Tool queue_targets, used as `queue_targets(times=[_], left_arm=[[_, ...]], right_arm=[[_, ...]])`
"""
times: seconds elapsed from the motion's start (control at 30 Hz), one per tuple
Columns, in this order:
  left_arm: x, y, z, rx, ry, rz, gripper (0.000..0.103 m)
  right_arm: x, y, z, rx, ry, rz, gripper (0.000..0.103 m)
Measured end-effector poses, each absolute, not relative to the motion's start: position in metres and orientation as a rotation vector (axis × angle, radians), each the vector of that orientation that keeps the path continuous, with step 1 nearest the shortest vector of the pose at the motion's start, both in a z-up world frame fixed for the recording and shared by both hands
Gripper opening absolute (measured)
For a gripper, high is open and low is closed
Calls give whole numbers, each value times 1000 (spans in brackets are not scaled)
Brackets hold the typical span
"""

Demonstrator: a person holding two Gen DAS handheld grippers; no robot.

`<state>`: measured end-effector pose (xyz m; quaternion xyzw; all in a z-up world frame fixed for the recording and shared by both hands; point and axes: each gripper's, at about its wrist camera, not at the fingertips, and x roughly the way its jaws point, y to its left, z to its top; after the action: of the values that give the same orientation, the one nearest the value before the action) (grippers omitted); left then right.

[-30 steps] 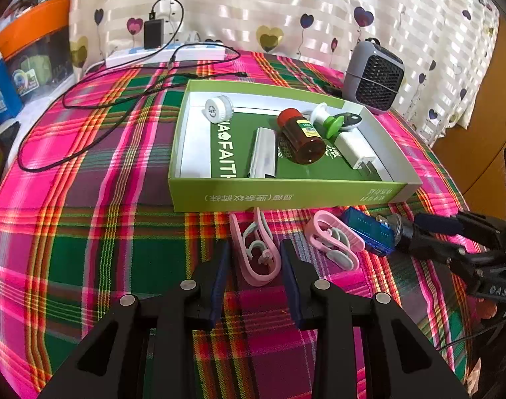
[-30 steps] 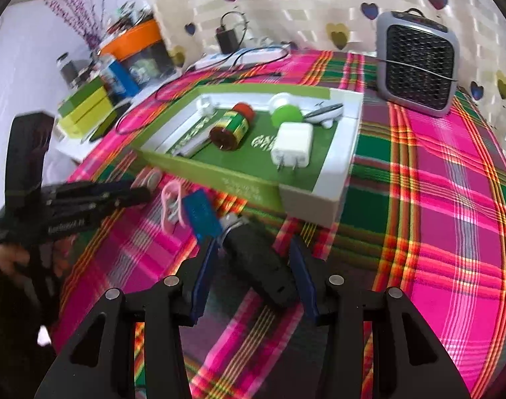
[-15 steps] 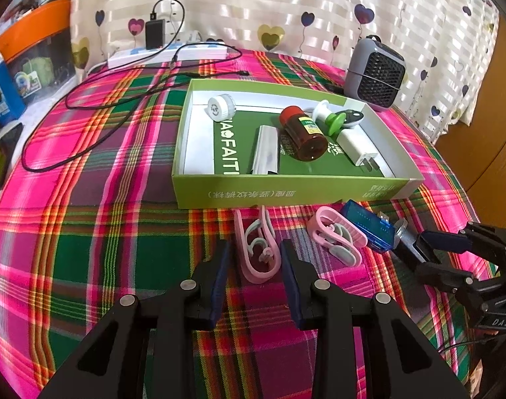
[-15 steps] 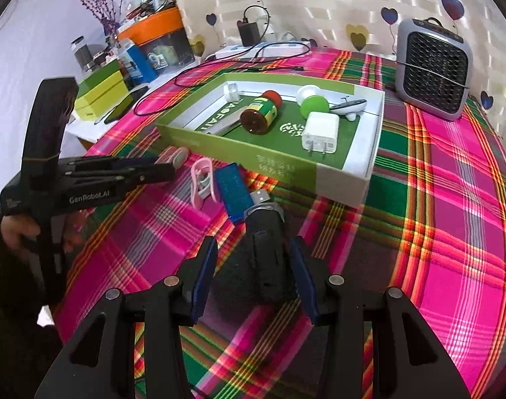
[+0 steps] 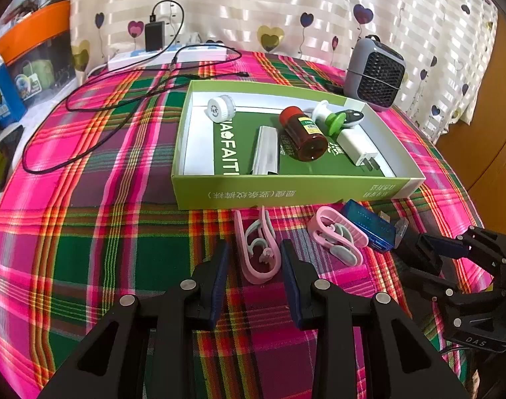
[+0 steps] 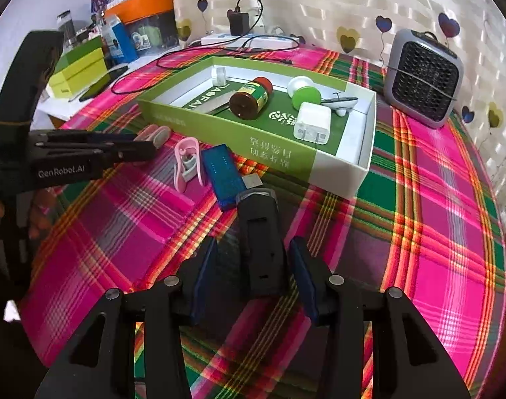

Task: Organize rigid objects
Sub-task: 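Grasp the pink ear hook with the left gripper while the right grasps the black device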

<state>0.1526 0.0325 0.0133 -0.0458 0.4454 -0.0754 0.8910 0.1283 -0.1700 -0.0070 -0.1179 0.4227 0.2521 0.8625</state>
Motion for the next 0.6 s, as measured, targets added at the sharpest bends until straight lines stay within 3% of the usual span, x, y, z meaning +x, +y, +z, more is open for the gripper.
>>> queue_targets(times=[0.6], left_arm=[[153,26,13,-42,915,-136,30]], right_arm=[[131,-172,-8,-213,867,473,46]])
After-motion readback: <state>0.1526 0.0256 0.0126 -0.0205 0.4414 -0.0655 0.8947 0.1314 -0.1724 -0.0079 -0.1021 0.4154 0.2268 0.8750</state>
